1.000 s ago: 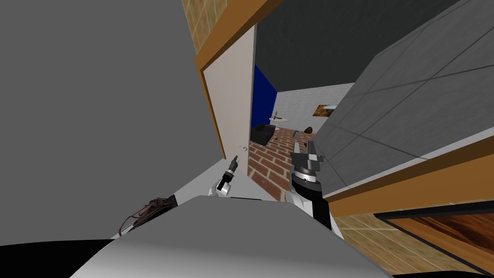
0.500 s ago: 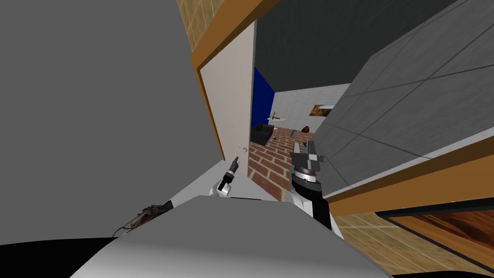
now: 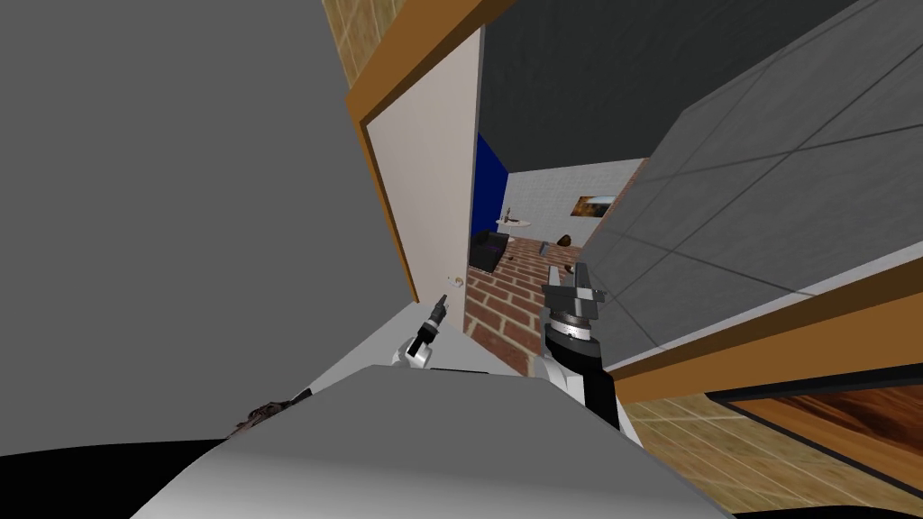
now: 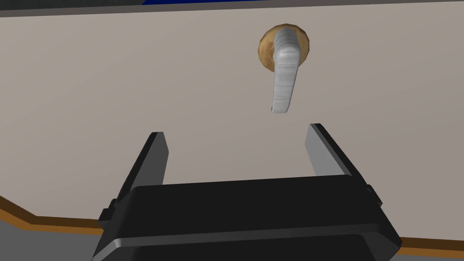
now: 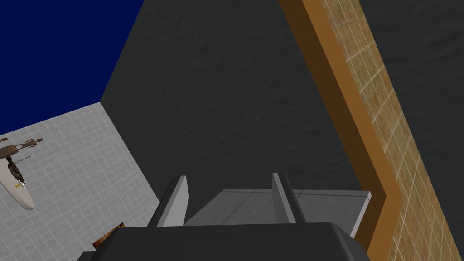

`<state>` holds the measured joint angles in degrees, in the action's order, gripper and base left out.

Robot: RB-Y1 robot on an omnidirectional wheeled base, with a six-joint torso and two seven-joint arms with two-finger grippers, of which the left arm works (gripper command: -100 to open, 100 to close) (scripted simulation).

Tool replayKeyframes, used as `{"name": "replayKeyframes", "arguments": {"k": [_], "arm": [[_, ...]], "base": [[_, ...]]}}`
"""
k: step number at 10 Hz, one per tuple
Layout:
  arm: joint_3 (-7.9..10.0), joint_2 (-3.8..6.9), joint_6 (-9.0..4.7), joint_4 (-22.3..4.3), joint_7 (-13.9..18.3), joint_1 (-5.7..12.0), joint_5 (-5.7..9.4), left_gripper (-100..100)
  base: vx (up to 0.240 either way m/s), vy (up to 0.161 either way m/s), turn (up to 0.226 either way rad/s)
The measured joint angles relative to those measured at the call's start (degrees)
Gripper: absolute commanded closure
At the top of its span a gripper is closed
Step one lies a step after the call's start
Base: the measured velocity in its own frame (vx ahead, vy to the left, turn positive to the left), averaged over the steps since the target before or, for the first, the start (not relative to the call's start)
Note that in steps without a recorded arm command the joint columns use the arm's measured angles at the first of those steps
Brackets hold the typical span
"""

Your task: Push the door open

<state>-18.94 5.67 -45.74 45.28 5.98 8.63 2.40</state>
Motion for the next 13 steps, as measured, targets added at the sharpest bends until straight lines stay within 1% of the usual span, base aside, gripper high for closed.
{"name": "replayKeyframes", "arguments": {"k": [3, 6, 10, 12, 13], "arm": [[-0.76, -0.08, -0.66, -3.5, 0.6, 1.38, 0.04, -100], [-1.5, -0.65, -1.55, -7.8, 0.9, 3.03, 0.07, -100], [-2.54, -0.73, -1.96, -11.5, 1.7, 4.44, 0.09, -100], [-2.9, -0.95, -2.37, -13.4, 1.9, 5.14, 0.11, -100], [-2.92, -0.96, -2.44, -13.5, 1.9, 5.18, 0.11, -100]], "base": [[0.06, 0.091, -0.081], [0.083, 0.108, -0.107], [0.049, 0.101, -0.07], [0.038, 0.05, -0.043], [0.139, -0.015, -0.029]]}}
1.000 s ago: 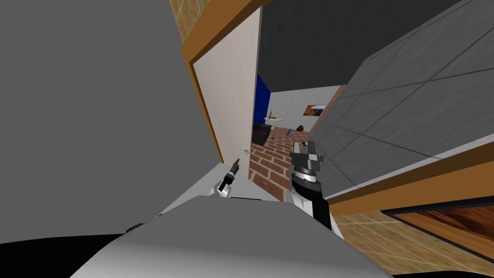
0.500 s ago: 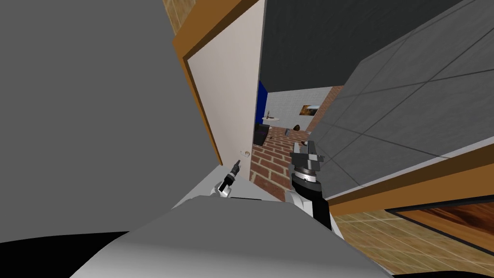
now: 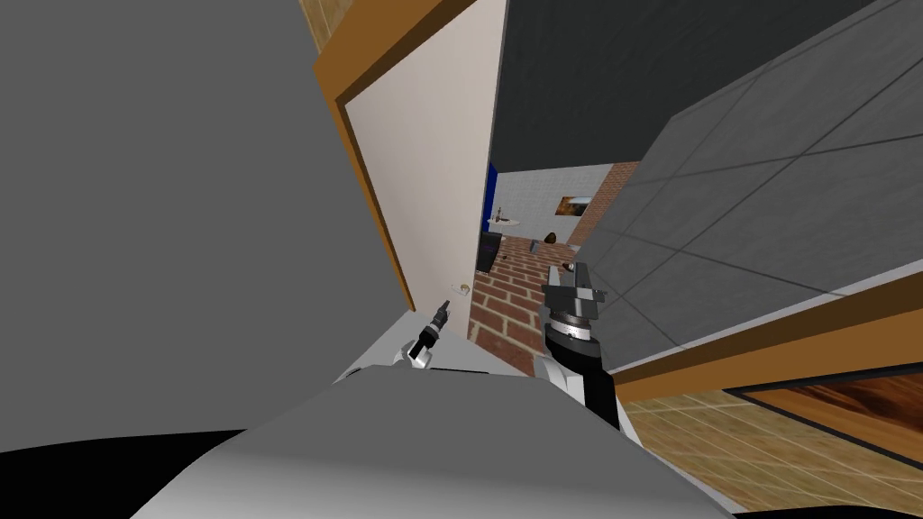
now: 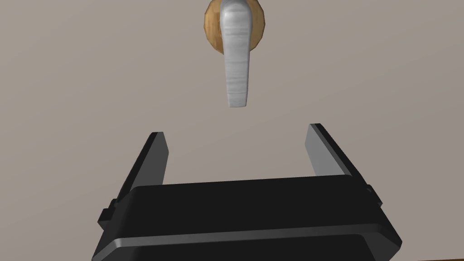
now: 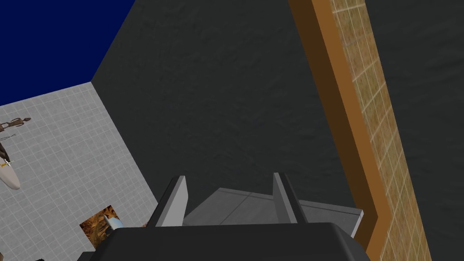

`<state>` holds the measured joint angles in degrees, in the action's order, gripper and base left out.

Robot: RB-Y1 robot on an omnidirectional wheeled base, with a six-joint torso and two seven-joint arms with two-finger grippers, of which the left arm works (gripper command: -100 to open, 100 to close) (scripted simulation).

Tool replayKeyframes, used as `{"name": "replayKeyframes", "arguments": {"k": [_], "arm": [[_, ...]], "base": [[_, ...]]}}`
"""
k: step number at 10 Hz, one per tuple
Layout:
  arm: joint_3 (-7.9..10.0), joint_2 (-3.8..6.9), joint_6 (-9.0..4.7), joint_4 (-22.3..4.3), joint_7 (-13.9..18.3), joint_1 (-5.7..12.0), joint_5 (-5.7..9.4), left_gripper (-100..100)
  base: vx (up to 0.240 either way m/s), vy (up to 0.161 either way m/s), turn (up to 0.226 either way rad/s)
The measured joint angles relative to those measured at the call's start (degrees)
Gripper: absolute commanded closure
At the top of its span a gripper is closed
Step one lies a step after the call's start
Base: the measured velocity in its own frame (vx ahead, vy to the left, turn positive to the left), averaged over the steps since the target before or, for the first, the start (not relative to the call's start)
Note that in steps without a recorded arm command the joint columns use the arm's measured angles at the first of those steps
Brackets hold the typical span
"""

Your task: Push the door open

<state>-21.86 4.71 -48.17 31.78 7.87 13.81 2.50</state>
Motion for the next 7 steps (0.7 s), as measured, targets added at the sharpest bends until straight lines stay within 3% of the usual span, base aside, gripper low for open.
{"name": "replayKeyframes", "arguments": {"k": [7], "arm": [[0.95, -0.38, -0.67, -0.7, -0.8, -0.28, 0.28, -100]], "base": [[0.19, -0.076, -0.03]]}}
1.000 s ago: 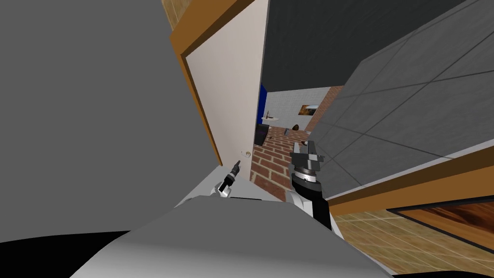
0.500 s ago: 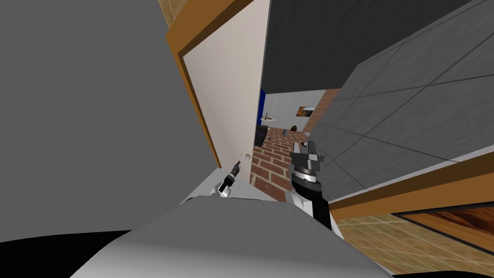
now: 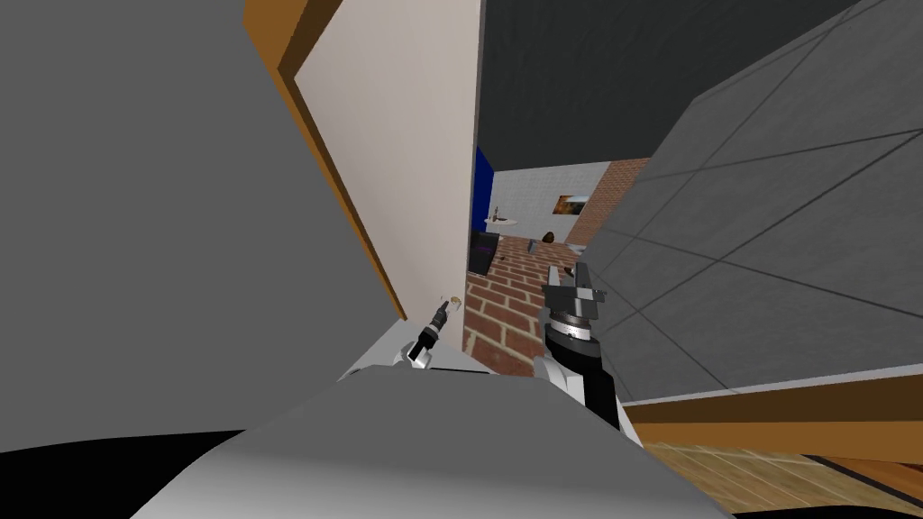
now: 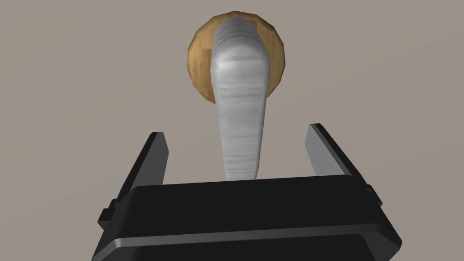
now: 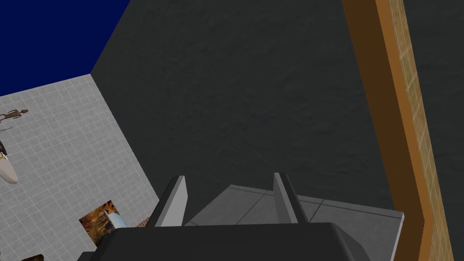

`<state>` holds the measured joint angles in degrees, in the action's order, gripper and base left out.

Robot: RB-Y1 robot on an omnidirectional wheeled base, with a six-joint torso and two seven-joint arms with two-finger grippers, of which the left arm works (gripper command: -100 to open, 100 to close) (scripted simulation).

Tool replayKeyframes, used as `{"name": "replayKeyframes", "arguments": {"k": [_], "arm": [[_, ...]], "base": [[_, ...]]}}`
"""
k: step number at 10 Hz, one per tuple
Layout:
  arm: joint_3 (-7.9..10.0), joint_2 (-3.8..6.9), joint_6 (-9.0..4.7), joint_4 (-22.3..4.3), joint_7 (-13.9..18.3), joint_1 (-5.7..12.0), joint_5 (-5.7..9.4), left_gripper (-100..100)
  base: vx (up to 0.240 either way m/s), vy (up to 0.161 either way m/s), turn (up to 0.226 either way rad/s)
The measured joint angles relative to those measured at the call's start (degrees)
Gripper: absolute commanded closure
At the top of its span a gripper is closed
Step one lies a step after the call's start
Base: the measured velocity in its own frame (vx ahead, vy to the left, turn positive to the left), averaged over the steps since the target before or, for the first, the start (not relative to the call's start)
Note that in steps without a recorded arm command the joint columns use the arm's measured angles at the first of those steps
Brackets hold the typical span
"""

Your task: Push the door open

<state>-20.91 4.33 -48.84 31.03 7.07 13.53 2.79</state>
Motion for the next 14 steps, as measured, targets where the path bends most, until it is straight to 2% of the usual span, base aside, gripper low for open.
{"name": "replayKeyframes", "arguments": {"k": [1, 2, 8, 11, 12, 13, 14], "arm": [[0.12, -0.11, -0.04, 0.0, -0.1, -0.09, 0.03, -100], [0.13, -0.13, -0.04, 0.0, -0.1, -0.08, 0.03, 100], [0.16, -0.15, 0.08, 0.1, -0.1, 0.17, 0.05, 100], [1.24, 0.18, 1.38, 1.1, -0.5, -1.2, 0.21, 100], [1.82, -0.05, 0.56, -0.4, -0.6, -0.46, 0.38, 100], [2.3, 0.39, 1.32, 1.5, -0.7, -1.49, 0.43, 100], [2.92, 0.39, 0.86, 0.3, -0.7, -0.83, 0.62, 100]], "base": [[0.083, -0.038, 0.002], [-0.011, 0.006, 0.003], [0.01, -0.007, -0.004], [0.149, -0.089, 0.014], [0.183, -0.088, 0.016], [0.192, -0.119, 0.032], [0.165, -0.141, 0.03]]}}
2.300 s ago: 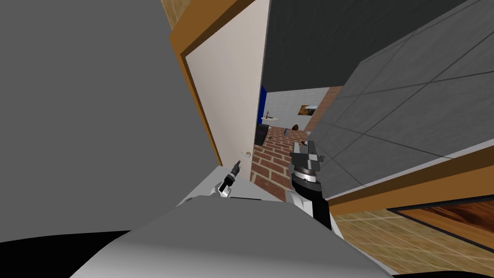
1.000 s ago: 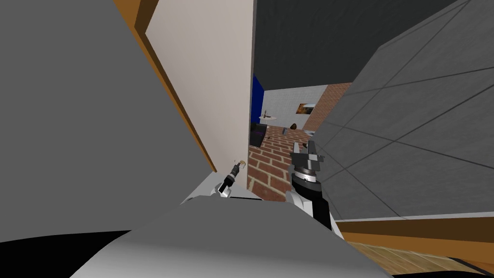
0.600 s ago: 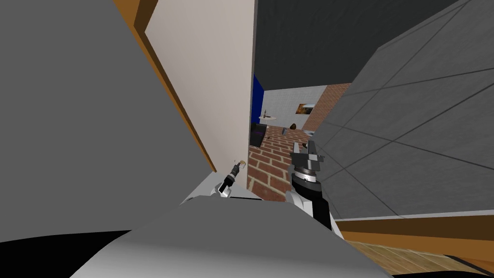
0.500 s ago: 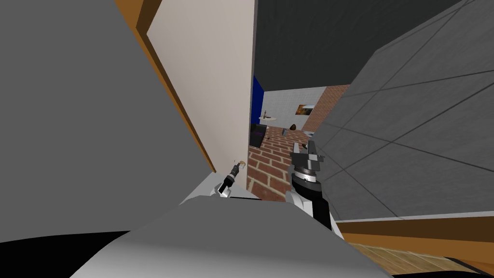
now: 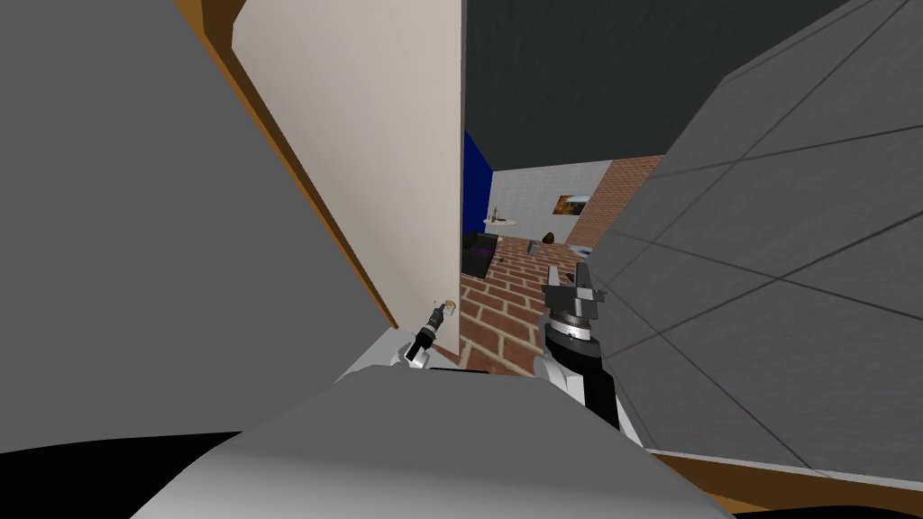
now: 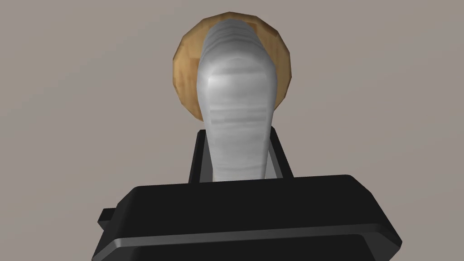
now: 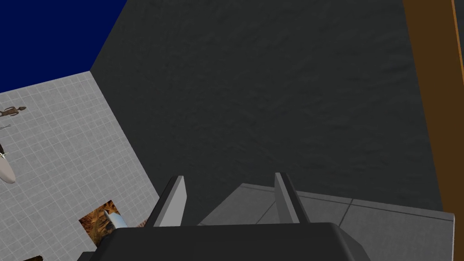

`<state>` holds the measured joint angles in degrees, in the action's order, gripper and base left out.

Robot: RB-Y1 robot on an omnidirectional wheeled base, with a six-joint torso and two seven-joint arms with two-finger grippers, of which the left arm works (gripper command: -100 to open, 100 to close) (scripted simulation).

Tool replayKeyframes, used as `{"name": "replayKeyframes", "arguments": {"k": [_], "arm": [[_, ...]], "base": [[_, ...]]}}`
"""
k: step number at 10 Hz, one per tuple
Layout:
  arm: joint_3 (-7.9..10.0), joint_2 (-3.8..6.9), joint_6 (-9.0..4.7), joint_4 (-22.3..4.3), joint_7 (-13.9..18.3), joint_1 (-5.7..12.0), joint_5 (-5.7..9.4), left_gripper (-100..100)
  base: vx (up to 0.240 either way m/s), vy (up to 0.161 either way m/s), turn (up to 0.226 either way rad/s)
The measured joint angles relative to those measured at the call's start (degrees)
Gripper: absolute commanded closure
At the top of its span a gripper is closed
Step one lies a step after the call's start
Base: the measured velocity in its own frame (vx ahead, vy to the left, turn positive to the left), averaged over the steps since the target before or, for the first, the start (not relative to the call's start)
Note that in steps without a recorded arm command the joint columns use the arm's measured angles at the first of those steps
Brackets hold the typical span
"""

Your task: Push the door open

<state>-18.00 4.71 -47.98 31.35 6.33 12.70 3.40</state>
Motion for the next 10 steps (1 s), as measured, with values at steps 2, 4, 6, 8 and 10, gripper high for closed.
{"name": "replayKeyframes", "arguments": {"k": [2, 4, 6, 8, 10], "arm": [[1.87, -0.16, -0.7, -1.4, -0.6, 0.79, 0.53, 100], [3.42, 0.06, -1.29, -2.0, -1.0, 0.81, 0.94, 100], [5.18, 0.21, -1.0, -3.3, -1.2, 1.7, 1.44, 100], [6.19, 0.78, 0.92, 1.3, -1.8, -0.89, 1.57, 100], [6.64, 1.22, 1.66, 2.3, -1.7, -1.2, 1.7, 100]], "base": [[0.16, -0.155, 0.041], [0.135, -0.096, 0.014], [0.128, -0.119, 0.034], [0.093, -0.089, 0.029], [0.025, -0.011, -0.005]]}}
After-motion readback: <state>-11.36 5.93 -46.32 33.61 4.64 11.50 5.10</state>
